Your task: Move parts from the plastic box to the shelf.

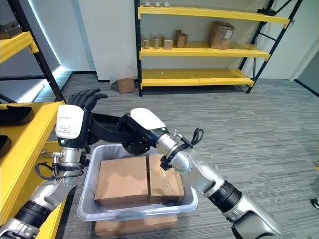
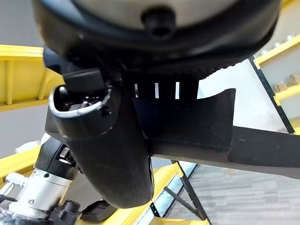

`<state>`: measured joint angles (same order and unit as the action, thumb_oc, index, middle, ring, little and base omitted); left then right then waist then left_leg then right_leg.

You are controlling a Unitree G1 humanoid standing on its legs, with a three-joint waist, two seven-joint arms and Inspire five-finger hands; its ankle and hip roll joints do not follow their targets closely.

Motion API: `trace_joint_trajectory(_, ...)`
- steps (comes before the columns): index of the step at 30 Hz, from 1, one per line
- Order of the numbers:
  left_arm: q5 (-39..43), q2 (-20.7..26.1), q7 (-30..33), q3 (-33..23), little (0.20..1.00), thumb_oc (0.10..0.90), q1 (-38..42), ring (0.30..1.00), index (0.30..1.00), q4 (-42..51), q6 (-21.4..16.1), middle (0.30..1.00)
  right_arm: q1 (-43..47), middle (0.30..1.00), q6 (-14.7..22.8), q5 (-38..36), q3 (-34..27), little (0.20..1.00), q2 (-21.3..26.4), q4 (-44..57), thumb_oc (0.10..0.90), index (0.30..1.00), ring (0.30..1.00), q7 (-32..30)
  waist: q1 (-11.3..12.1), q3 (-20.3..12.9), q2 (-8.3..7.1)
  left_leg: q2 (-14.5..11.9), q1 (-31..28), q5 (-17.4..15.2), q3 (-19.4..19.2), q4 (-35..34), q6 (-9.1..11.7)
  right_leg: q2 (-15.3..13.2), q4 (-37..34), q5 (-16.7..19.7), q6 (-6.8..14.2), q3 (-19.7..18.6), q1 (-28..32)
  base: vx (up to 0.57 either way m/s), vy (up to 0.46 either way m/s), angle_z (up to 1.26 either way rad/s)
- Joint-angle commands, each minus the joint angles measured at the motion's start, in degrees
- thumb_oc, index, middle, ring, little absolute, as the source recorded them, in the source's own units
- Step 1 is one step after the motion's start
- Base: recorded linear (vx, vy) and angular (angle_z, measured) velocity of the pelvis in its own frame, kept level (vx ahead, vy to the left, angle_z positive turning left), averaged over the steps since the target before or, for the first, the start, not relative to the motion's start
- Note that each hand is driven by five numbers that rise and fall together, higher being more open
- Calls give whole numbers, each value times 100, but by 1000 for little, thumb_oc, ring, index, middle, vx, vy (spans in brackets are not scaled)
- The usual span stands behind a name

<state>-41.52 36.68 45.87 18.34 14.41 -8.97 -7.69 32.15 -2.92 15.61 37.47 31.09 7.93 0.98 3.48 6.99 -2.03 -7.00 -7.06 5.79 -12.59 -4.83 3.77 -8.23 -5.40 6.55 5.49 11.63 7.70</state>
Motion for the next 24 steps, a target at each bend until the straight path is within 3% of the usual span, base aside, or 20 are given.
trace_joint_trajectory(1, -397, 61, 800, 83, 1000, 900, 752, 1000, 1000, 387, -432, 1000, 1021, 300, 341, -130, -69, 300, -482, 482, 400, 300, 300, -258, 142, -215, 21, -118, -391, -696, 93, -17, 62, -130, 40, -585, 121, 59, 240, 0, 0, 0)
trace_joint_trajectory(7, -448, 51, 1236, -295, 1000, 900, 625, 1000, 1000, 292, -379, 1000, 1065, 300, 260, -149, -50, 300, -488, 408, 400, 300, 300, -249, 202, -217, -19, -116, -389, -693, 122, -17, 72, -142, 40, -580, 130, 101, 252, 0, 0, 0)
trace_joint_trajectory(10, -384, 10, 1441, -475, 1000, 900, 617, 1000, 1000, 238, -613, 1000, 1112, 300, 224, -167, -31, 300, -482, 379, 400, 300, 300, -252, 217, -221, -45, -110, -391, -694, 142, -17, 73, -140, 40, -580, 130, 110, 258, 2, -1, 1)
trace_joint_trajectory(11, -371, -56, 1559, -588, 1000, 900, 620, 1000, 1000, 258, -846, 1000, 1150, 300, 193, -169, -30, 300, -498, 342, 400, 300, 300, -233, 238, -228, -61, -111, -389, -693, 157, -17, 77, -142, 40, -578, 132, 127, 261, 8, -6, 6)
trace_joint_trajectory(12, -346, -81, 1563, -646, 1000, 900, 628, 1000, 1000, 305, -1073, 1000, 1170, 300, 169, -178, -25, 300, -495, 329, 400, 300, 300, -241, 247, -233, -72, -110, -388, -692, 160, -17, 80, -143, 40, -580, 134, 132, 263, 7, -6, 7)
trace_joint_trajectory(21, -682, -63, 1243, -571, 1000, 900, 757, 1000, 1000, 976, -1831, 1000, 1218, 300, 182, -261, -30, 300, -473, 268, 400, 300, 300, -121, 233, -222, -97, -112, -387, -711, 138, -17, 71, -136, 40, -569, 139, 129, 254, 1, -1, 1)
trace_joint_trajectory(24, -519, -101, 926, -373, 1000, 900, 809, 1000, 1000, 1249, -1675, 1000, 1191, 300, 178, -231, -3, 300, -425, 350, 400, 300, 300, -162, 213, -196, -102, -94, -367, -682, 131, -15, 44, -137, 40, -527, 129, 89, 233, 0, 0, 0)
